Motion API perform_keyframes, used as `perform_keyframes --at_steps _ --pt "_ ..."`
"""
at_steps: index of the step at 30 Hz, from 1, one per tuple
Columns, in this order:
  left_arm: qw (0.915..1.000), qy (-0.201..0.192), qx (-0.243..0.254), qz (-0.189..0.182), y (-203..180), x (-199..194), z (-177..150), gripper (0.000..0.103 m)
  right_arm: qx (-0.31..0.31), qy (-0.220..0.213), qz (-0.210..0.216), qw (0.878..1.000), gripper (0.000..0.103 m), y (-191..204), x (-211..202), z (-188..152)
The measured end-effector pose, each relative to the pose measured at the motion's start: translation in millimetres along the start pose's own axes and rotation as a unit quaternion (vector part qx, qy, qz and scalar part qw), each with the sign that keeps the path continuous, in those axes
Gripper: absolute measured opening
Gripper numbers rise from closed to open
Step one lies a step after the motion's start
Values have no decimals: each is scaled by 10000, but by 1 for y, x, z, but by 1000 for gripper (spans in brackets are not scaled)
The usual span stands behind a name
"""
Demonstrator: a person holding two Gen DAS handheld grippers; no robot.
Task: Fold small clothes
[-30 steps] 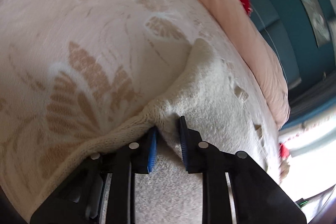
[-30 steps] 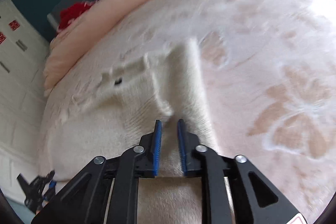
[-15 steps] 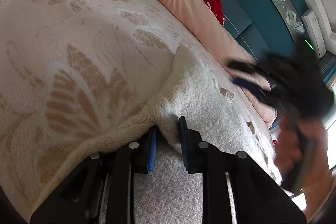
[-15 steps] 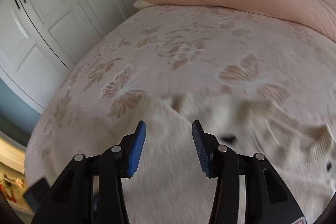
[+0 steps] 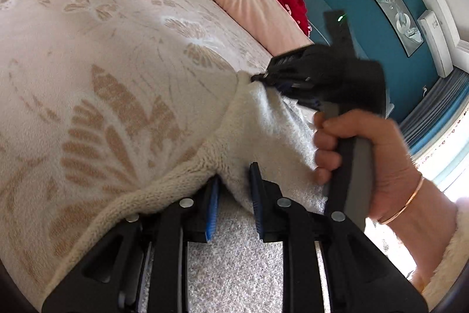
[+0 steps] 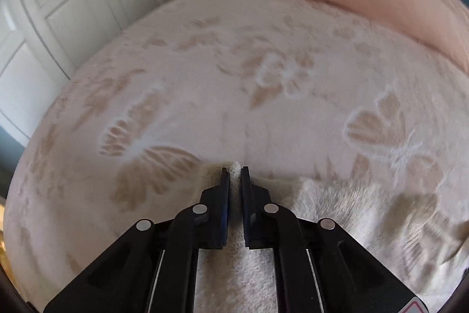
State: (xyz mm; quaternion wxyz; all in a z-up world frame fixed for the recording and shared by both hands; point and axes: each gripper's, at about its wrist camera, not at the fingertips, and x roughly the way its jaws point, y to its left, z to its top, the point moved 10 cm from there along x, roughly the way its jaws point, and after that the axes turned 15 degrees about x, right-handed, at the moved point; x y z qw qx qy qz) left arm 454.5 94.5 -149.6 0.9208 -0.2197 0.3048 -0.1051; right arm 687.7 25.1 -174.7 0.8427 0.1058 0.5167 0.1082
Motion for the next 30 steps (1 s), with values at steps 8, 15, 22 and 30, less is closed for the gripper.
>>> perform_keyframes --at_steps 8,15,22,30 --pt "10000 5 7 25 -2 -1 1 20 1052 -1030 539 9876 13 -94 -140 -41" --pt "10000 25 30 52 -3 0 2 20 2973 -1137 -1070 9419 0 -353 -215 -159" --pt "9999 53 50 87 -5 1 3 20 3350 -1602 -308 9280 16 -354 -273 -182" --pt "9999 66 49 90 -4 2 3 20 3735 -1342 292 9174 29 -348 -243 -176"
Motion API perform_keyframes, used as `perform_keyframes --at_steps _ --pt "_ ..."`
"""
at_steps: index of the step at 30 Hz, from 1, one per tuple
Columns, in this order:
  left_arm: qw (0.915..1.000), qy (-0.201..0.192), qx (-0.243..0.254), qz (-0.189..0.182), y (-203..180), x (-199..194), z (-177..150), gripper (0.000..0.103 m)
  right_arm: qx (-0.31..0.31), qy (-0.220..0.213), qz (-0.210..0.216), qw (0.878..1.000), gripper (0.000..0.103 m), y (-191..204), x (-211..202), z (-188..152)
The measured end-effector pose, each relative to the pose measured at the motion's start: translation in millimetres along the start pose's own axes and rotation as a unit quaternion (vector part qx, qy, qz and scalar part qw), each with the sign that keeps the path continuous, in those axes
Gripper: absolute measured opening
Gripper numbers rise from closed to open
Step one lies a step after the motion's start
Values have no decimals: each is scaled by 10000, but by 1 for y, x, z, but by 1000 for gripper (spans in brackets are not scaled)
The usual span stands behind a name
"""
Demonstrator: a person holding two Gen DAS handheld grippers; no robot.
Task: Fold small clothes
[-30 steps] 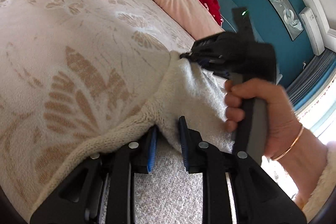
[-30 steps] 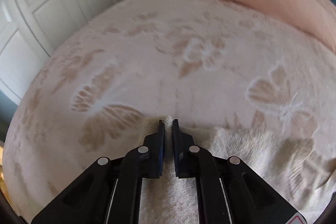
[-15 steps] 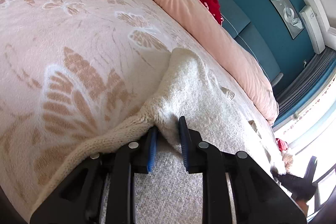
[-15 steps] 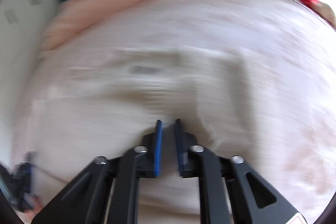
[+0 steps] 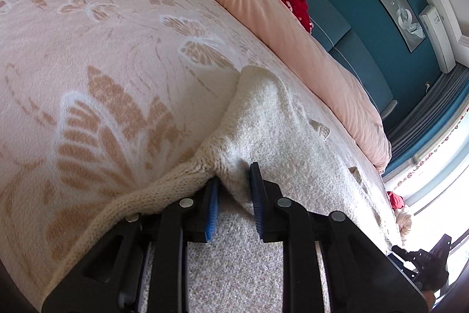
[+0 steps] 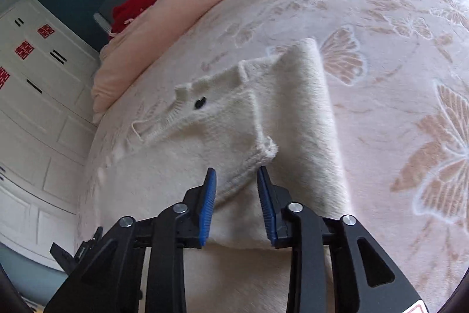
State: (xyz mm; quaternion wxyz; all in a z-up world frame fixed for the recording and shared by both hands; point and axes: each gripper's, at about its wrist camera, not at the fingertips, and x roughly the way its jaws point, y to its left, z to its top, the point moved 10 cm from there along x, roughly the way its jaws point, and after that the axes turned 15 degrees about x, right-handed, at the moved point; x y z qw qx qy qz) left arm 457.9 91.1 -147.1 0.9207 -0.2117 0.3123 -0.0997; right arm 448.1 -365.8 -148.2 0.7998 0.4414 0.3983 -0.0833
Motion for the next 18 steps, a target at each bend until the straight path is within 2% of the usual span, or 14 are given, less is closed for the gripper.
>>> perform_keyframes --at_steps 1,3,5,7,8,10,13,15,16,18 --pt "10000 0 1 1 0 0 0 20 -52 -28 -61 10000 7 2 5 0" --pt "10000 -3 -1 -4 0 0 -1 20 -48 -80 -139 9999 4 6 8 3" --pt "10000 -7 2 -3 0 1 -1 20 -34 -348 -30 9994 4 3 -11 10" --pt "10000 -11 15 -4 0 2 -1 20 -26 -545 -131 9984 4 -8 -22 13" --pt "10000 -9 26 -7 0 3 -1 20 -4 -486 -273 9984 4 -18 -18 11" --pt "10000 -3 38 0 0 3 -1 20 -62 -107 -552 9984 4 -35 3 -1" --pt "10000 40 26 11 0 3 0 20 -87 -209 -456 9987 11 -21 -22 -4" --pt "9999 117 -29 -14 0 2 2 20 -140 -367 -372 9985 15 -14 -58 -10" --pt "9998 153 -82 -79 0 1 3 20 -186 -408 -388 9982 22 -15 -75 -15" --pt "9983 480 -208 -267 -2 -8 4 21 -188 -385 -469 9980 34 -29 -115 -35"
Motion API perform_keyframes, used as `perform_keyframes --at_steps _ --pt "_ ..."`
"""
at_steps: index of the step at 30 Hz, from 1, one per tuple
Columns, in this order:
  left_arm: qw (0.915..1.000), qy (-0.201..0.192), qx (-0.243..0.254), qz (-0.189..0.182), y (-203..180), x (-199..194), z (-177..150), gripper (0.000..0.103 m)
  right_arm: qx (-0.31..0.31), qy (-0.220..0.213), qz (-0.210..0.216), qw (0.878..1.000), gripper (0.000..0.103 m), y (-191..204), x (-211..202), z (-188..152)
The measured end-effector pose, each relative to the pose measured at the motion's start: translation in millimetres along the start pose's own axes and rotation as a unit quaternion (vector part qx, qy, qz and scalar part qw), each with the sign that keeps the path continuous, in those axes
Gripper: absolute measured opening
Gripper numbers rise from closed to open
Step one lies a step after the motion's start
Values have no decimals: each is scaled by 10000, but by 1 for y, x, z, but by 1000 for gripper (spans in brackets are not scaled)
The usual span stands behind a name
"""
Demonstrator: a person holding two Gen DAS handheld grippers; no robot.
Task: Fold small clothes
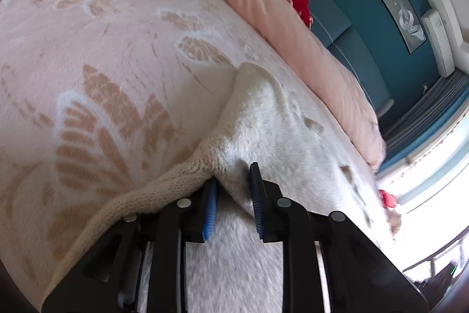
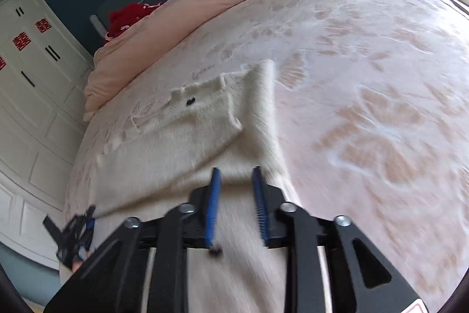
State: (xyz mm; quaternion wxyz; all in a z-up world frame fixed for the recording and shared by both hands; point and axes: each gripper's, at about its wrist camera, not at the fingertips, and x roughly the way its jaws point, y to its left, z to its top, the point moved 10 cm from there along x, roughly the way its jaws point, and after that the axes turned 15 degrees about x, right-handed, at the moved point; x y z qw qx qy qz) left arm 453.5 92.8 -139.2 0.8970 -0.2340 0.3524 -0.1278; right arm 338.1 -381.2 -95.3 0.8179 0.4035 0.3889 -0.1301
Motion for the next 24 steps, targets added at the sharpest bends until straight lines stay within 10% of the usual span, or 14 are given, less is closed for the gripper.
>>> perform_keyframes --at_steps 6,15,24 --pt "9991 389 111 147 5 -126 -45 93 -108 505 -584 9970 44 -84 -88 -93" --pt "9938 1039 -297 247 38 -227 -138 95 497 1385 87 9891 51 -104 -98 -200" --pt "9908 1276 -416 173 17 -203 -141 97 963 1146 450 9877 57 -74 -65 -193"
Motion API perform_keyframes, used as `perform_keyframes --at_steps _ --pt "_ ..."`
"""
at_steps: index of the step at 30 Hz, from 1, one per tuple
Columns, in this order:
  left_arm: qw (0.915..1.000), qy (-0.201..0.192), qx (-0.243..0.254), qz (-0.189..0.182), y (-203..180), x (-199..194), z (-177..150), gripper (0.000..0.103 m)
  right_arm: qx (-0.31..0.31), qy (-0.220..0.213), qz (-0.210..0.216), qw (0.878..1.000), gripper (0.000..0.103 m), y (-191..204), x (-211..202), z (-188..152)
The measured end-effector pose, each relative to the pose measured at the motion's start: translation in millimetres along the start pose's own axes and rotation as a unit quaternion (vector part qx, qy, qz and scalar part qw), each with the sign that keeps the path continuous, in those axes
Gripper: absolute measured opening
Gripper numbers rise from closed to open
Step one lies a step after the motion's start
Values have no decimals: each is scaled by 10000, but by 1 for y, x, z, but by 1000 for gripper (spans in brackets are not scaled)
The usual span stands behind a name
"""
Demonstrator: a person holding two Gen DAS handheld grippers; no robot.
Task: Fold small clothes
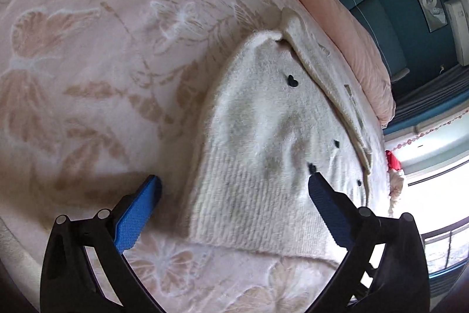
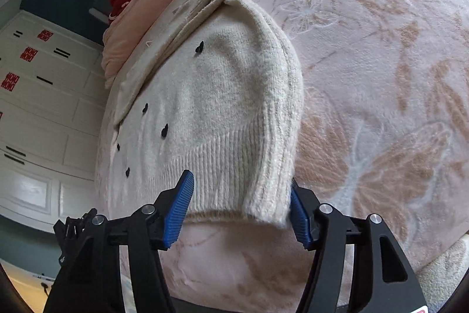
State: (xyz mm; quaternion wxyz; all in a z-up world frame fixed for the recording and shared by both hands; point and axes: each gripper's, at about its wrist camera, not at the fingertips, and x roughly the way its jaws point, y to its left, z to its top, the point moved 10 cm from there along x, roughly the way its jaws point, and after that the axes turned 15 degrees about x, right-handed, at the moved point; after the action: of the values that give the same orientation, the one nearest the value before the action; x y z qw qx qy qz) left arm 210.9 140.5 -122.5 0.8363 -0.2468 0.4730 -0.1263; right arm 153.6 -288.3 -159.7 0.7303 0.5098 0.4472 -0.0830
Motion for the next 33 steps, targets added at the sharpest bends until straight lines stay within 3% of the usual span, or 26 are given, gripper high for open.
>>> perform_keyframes --at_steps 2,3,5,7,10,14,19,23,27,30,33 --pt "9993 133 -77 -330 -9 5 0 72 64 -34 56 10000 26 4 3 4" --pt "9992 213 -51 -349 -11 9 -2 65 79 -25 62 9999 9 6 5 5" --pt "9989 374 30 -289 -13 15 -4 27 88 -200 146 9997 8 10 -2 8" --pt "9986 484 -27 -208 -11 15 -8 9 -8 -328 188 9993 7 13 -14 9" --pt "9988 391 -117 -262 -8 -2 -8 7 -111 -450 329 9984 6 21 -35 8" --pt "9990 208 269 -288 -17 -40 -5 6 -427 -462 477 9969 6 30 -63 1" --pt "9955 111 880 -323 -38 -90 -9 6 -1180 -258 488 9915 6 41 -102 -31" --pt "9867 546 1490 -349 -47 -137 -49 6 -1955 341 78 9801 6 25 -127 -77" --pt "9745 1097 1907 -449 -49 -189 -115 6 -2613 1192 -310 9574 6 -8 -161 -138" --pt "9736 1377 1733 -566 -47 -217 -154 6 -2690 1647 -278 9485 6 -27 -189 -174" --pt "9776 1354 1503 -588 -47 -232 -162 6 -2625 1706 -114 9497 6 -30 -212 -191"
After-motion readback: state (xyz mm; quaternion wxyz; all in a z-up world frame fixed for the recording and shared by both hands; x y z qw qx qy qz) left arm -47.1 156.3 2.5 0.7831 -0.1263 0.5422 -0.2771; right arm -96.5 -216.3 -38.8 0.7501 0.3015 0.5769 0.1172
